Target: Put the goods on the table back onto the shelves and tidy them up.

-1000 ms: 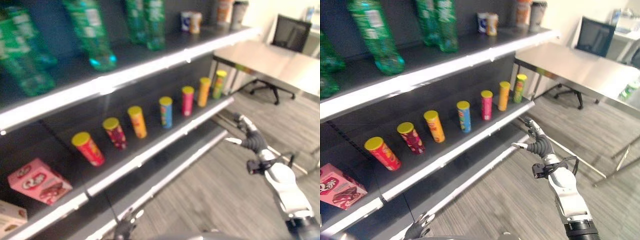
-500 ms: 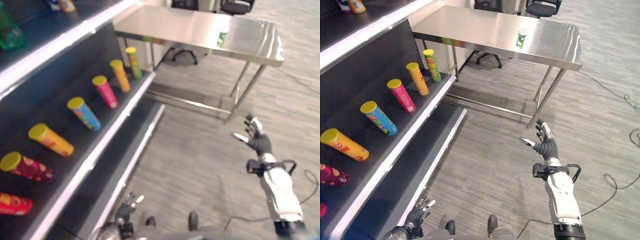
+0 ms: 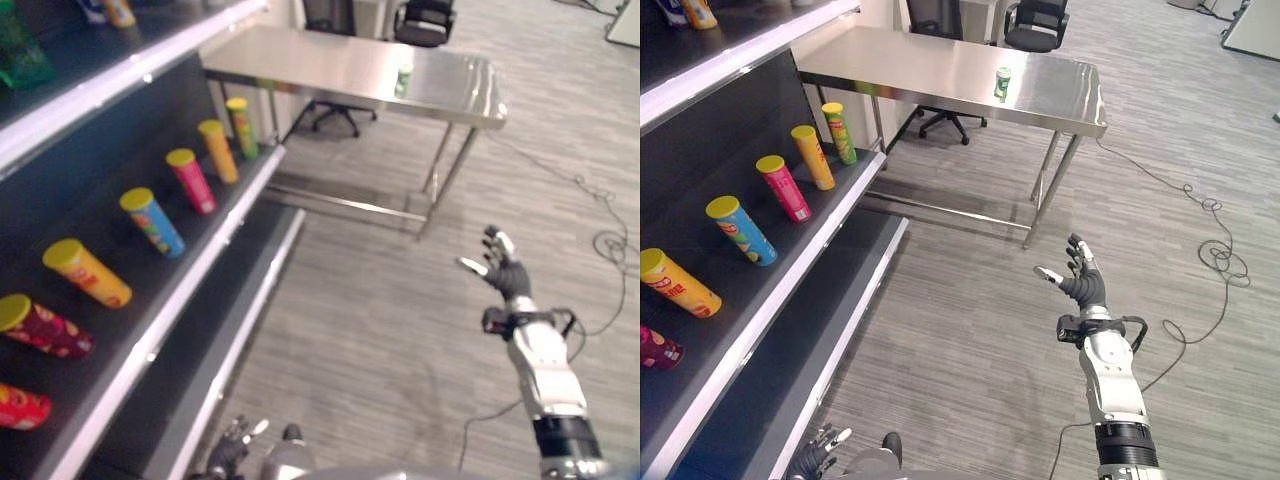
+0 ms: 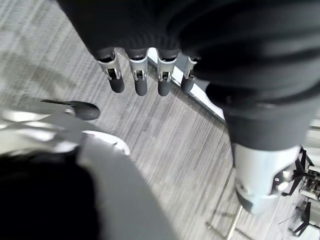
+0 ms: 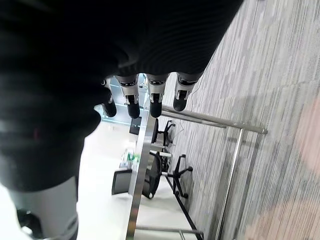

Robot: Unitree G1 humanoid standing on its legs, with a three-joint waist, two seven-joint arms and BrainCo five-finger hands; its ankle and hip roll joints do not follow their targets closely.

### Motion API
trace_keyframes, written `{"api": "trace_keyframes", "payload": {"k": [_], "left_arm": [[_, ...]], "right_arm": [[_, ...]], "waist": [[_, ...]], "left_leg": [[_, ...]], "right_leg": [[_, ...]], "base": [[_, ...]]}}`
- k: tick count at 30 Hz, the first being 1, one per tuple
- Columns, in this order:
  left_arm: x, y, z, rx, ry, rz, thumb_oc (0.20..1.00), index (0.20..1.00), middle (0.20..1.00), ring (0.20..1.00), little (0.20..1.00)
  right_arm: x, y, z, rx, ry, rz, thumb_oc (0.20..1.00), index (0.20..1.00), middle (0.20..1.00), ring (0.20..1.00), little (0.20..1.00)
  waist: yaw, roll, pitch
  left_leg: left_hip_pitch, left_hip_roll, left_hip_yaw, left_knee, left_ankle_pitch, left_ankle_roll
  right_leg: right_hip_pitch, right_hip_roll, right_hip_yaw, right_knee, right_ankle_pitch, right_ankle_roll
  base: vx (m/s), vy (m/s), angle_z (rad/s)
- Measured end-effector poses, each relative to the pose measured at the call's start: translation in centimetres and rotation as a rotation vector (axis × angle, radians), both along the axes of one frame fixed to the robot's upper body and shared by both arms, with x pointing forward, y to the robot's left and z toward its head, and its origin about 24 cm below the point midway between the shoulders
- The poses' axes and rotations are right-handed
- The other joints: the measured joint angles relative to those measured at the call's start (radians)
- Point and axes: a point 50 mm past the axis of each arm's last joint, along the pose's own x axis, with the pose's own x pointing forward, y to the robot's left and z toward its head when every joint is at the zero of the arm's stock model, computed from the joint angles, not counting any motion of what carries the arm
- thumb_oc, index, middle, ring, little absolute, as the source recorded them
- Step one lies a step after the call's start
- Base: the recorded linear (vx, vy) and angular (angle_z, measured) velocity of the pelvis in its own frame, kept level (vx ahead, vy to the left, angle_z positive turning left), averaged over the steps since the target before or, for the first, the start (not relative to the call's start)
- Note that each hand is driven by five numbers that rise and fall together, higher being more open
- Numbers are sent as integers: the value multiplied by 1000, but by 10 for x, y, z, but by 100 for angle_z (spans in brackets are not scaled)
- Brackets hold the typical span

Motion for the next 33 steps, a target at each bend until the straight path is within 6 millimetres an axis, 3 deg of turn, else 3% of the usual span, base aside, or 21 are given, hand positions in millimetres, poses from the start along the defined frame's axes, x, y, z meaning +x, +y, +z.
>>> {"api": "trace_keyframes", "payload": {"k": [4,8,14,15,17,19,21,26,33], "left_arm": [[8,0,2,4,-23,-9,1000,1000,1000,1000,1000],[18,-1,4,2,-52,-15,1000,1000,1000,1000,1000],[12,0,3,5,-36,-12,1000,1000,1000,1000,1000],[12,-8,2,-10,-25,-53,1000,1000,1000,1000,1000],[20,-7,6,1,-41,-94,1000,1000,1000,1000,1000],[26,-8,7,2,-54,-116,1000,1000,1000,1000,1000],[28,-7,7,1,-55,-104,1000,1000,1000,1000,1000],[26,-8,6,-4,-49,-93,1000,1000,1000,1000,1000],[23,-10,6,-15,-52,-69,1000,1000,1000,1000,1000]], "right_arm": [[-13,-14,-9,-42,53,-30,1000,1000,1000,1000,1000],[-13,-16,-9,-49,52,-37,1000,1000,1000,1000,1000],[-13,-16,-9,-48,52,-36,1000,1000,1000,1000,1000],[-15,-20,-11,-45,61,-35,1000,1000,1000,1000,1000],[-19,-26,-24,73,75,-66,1000,1000,1000,1000,1000],[-31,-32,-41,85,151,-78,1000,1000,1000,1000,1000],[-44,-33,-54,92,210,-81,1000,1000,1000,1000,1000],[-43,-33,-53,87,204,-79,1000,1000,1000,1000,1000],[-42,-33,-49,82,190,-74,1000,1000,1000,1000,1000]], "waist": [[-72,1,-11],[-75,-4,-17],[-74,1,-22],[-83,23,-23],[-98,16,-39],[-109,15,-40],[-149,8,-45],[-160,-2,-57],[-160,8,-70]], "left_leg": [[-33,37,-70,-6,32,-18],[-48,46,-94,-6,36,-18],[-51,36,-98,-5,54,-7],[-52,35,-124,-1,61,-11],[-80,34,-139,-6,59,-10],[-93,31,-142,-6,60,-10],[-87,21,-143,-6,67,-6],[-75,20,-136,-6,65,-6],[-74,27,-140,-6,59,-6]], "right_leg": [[-2,54,-28,-15,-11,-20],[-11,69,-31,-15,-7,-35],[-7,62,-33,-15,0,-25],[3,66,-50,-14,-2,-29],[-22,68,-57,-4,-17,-53],[-36,66,-55,-4,-16,-52],[-29,57,-47,-1,-2,-32],[-24,55,-34,-10,-3,-32],[-21,62,-33,-11,-3,-33]], "base": [[-39,-59,15],[-24,-50,7],[-16,-41,5],[-37,-26,12],[-28,5,12],[-2,2,-2],[6,3,-6],[3,-3,-5],[31,-47,1]]}}
